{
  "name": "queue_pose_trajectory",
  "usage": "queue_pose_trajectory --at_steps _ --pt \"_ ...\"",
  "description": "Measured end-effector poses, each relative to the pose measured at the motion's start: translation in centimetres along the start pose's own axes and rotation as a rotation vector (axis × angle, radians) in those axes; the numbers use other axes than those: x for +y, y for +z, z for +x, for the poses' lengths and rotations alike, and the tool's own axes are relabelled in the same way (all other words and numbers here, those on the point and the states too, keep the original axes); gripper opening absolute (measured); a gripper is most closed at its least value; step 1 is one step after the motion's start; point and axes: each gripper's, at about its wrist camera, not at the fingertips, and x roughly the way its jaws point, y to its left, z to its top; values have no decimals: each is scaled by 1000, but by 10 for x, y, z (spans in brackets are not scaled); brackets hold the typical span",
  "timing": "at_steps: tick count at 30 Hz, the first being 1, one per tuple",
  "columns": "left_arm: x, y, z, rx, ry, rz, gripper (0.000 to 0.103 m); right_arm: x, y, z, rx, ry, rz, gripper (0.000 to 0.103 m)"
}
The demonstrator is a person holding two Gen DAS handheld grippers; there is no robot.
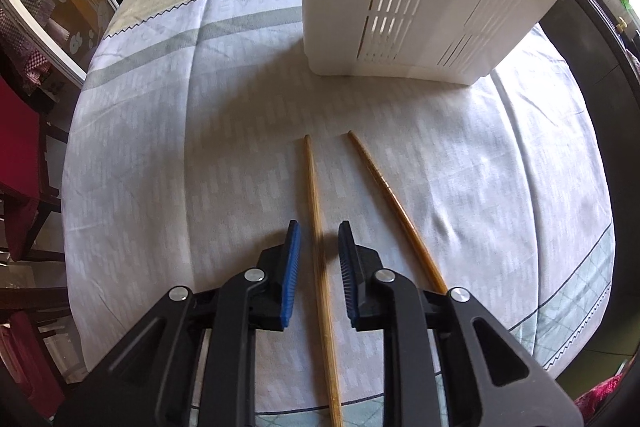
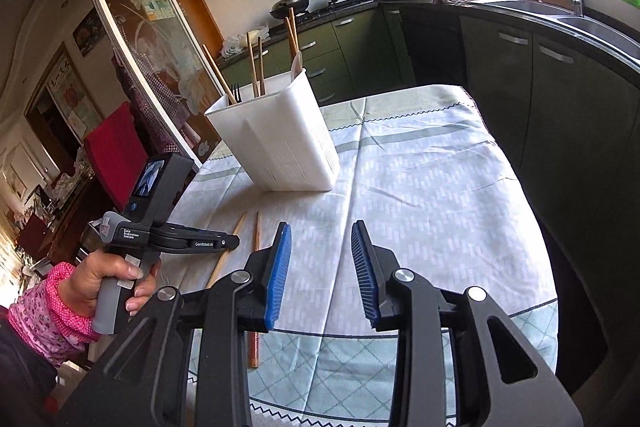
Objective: Organize utensils
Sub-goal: 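Lower the left gripper onto a remaining wooden chopstick and close on it, then grasp the last wooden chopstick with the right gripper while the left gripper holds its chopstick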
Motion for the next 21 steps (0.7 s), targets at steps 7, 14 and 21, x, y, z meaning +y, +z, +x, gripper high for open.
queue_pose_trajectory --at_steps 7,14,21 --pt "-1 -3 -3 -11 -19 -13 7 17 2 28 68 14 -32 33" --pt "20 -11 -39 -107 -33 -41 6 55 6 97 233 14 -153 33" --pt "41 -35 -98 -244 -49 -53 6 102 5 184 400 -30 -306 33"
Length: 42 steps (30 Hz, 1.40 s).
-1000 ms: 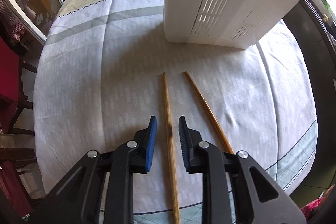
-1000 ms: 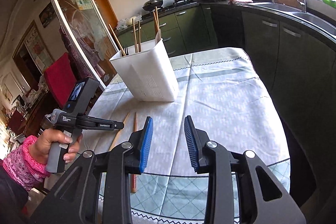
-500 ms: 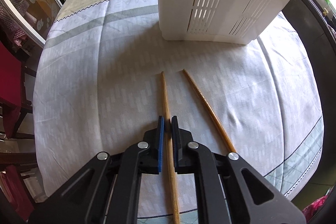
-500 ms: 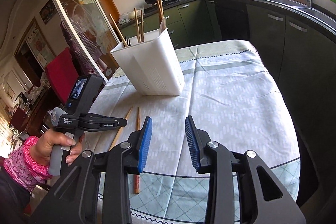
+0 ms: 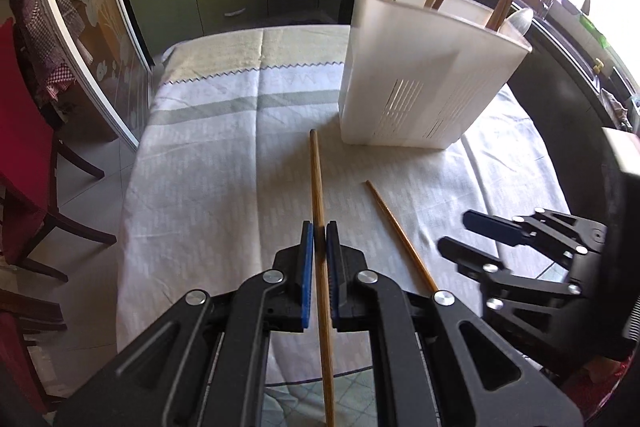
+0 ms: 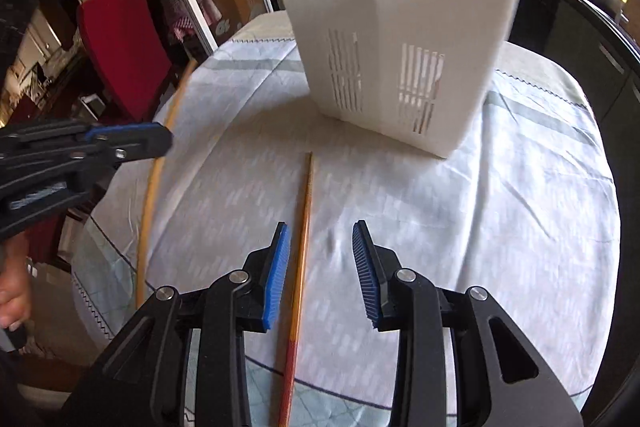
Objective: Organize utensils
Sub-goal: 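Grasp the last wooden chopstick with the right gripper while the left gripper holds its chopstick, then lift both held chopsticks upright and carry them toward the caddy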
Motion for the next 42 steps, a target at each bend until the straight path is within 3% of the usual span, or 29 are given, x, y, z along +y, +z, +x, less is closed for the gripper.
queue_pose_trajectory --at_steps 6,15,21,24,30,42 --pt "8 -6 -35 -78 -21 -3 6 13 17 45 85 -47 -31 33" --pt "16 -17 -56 -112 -35 -3 6 21 28 60 108 -110 -59 31" --pt "17 -19 -54 -110 -38 -3 6 25 28 58 111 -94 -67 8" --pt "15 -21 -54 -109 -37 4 6 24 29 58 103 -89 -50 7" --pt "16 -20 -58 -117 -39 4 6 18 30 36 29 -56 -15 7" --pt "19 -23 -74 -151 -41 -2 6 3 15 -68 -198 -16 11 7"
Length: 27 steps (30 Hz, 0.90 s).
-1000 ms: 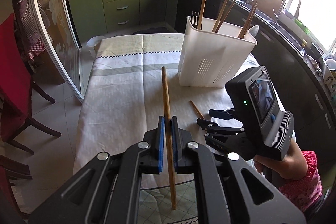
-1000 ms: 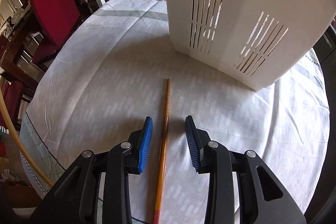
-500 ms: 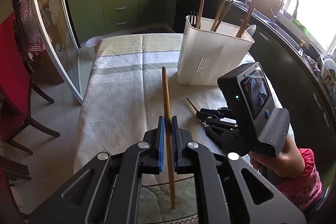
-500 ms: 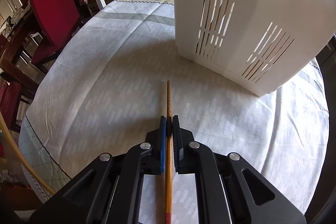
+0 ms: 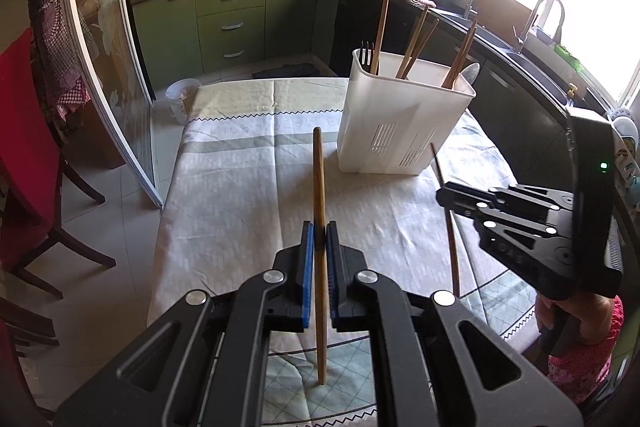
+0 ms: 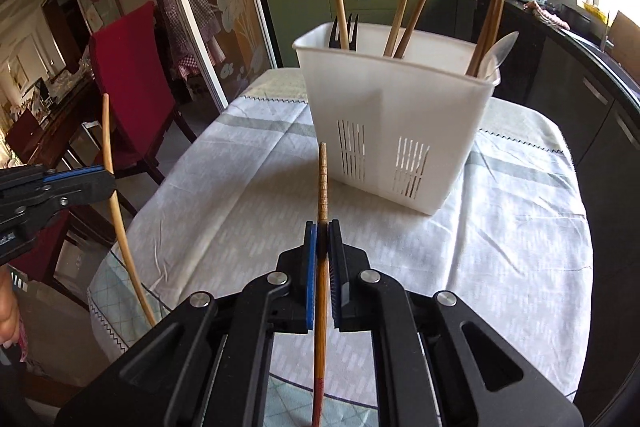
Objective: Organize utensils
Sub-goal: 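Lift both held chopsticks upright and carry them toward the caddy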
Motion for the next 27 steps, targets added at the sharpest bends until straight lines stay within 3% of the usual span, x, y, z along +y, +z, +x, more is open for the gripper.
queue_pose_trajectory --at_steps 10,27 --pt "-1 -3 -14 -27 12 0 6 -13 -24 -78 -142 -6 17 7" --pt "-9 -6 -28 -52 11 27 6 -4 -40 -107 -182 3 -3 7"
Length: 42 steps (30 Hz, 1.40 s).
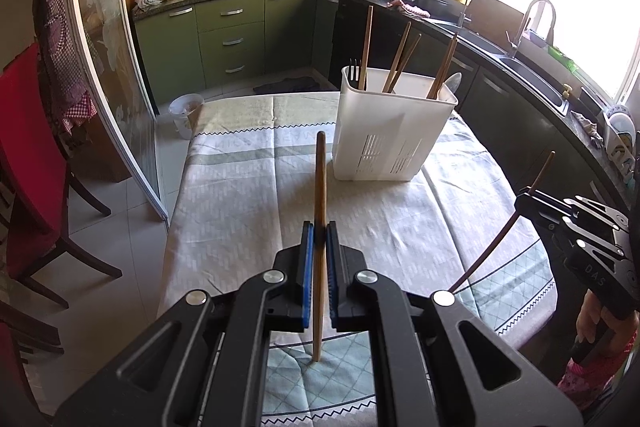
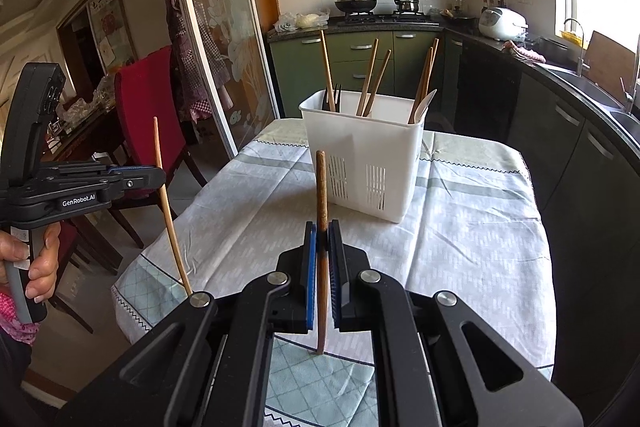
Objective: Organize utensils
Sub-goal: 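Lift both held chopsticks upright and carry them toward the caddy, then lower both held chopsticks into the white caddy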
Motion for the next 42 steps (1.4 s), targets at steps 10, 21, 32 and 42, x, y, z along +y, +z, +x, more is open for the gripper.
queue_pose_trajectory --at_steps 10,21,32,42 --pt "-9 6 -11 -36 -14 18 6 0 8 -7 -26 3 -10 7" --pt "-21 35 -25 -95 -34 47 6 1 38 -20 -69 28 -26 7" --pt "-48 117 -62 -201 -93 85 6 -13 118 -47 -171 51 -2 7" --pt "-73 188 -59 -329 -96 98 6 -38 200 -50 -313 -37 19 7"
